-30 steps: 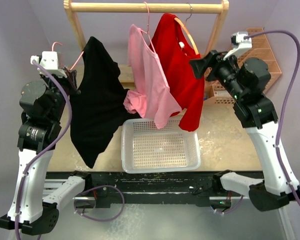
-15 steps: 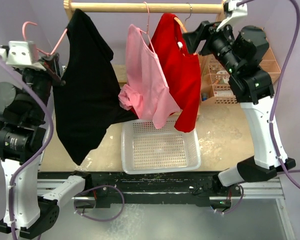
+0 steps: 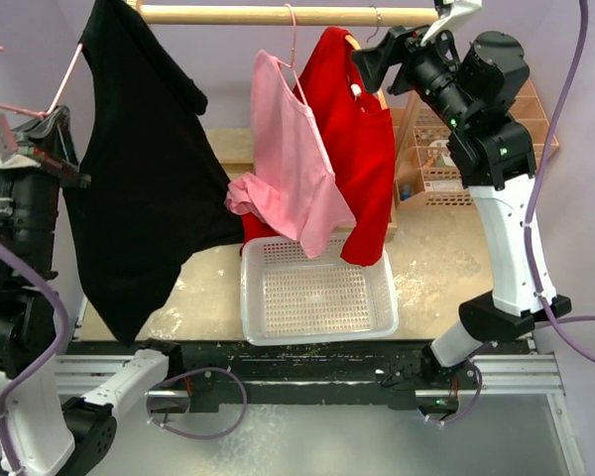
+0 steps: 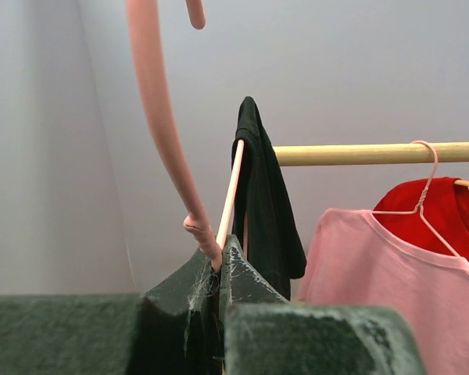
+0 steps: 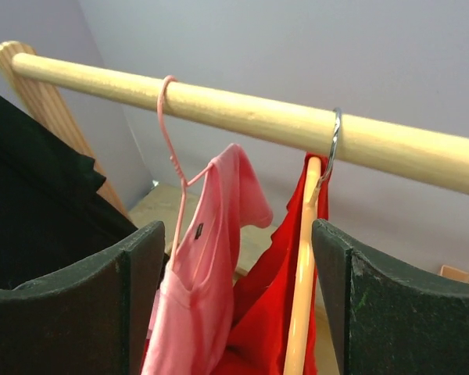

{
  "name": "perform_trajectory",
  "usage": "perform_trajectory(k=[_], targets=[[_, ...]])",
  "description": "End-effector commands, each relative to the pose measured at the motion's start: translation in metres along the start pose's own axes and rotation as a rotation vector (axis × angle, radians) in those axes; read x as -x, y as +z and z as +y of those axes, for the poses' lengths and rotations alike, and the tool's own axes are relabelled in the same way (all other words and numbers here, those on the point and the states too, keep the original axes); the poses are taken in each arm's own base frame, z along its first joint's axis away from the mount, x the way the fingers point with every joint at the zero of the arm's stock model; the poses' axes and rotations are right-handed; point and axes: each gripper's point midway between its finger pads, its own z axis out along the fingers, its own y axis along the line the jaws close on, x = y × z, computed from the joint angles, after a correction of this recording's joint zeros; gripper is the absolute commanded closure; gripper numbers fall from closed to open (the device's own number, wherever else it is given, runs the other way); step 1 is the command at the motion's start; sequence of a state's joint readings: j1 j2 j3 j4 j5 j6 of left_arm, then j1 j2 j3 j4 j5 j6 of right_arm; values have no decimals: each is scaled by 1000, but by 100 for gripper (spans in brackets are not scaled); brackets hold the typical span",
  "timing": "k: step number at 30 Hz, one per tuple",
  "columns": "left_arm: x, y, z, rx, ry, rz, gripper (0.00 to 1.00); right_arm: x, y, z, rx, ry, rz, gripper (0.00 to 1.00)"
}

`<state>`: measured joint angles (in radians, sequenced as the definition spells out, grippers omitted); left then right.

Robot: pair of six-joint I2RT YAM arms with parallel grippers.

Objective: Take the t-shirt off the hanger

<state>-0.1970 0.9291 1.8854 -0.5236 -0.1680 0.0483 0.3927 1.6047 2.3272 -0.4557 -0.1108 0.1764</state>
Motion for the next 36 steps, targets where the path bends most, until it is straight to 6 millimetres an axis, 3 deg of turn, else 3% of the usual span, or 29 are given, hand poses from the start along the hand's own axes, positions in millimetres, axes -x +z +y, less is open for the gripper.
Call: perform_trajectory(k=[1,4,7,12,15,19,25,33,36], targets=[[57,-27,8,3,-23,-163,100,9,-8,15,74,-7,-64,22],[56,-30,-10,-96,-47,-133,100,-6,-10,20,105,7,-44,23],[40,-29,-31,-207,-67,-43,100,-14,-13,25,134,11,-25,26],[-23,-16,-73,-384,-141,143,100,-6,-20,46,201,7,-38,27],[-64,-8,-85,-413,-187,227,100,-6,-18,78,232,-25,-25,26],[-87,-4,-86,-397,-203,258,100,-26,-2,124,226,-100,24,26],[-119,-5,-81,-338,-219,329,100,-52,7,166,251,-97,47,26],[-138,-17,-82,-325,-272,368,100,-115,30,195,218,-66,145,25],[-144,-20,-79,-305,-272,376,100,-129,34,202,212,-45,160,26]])
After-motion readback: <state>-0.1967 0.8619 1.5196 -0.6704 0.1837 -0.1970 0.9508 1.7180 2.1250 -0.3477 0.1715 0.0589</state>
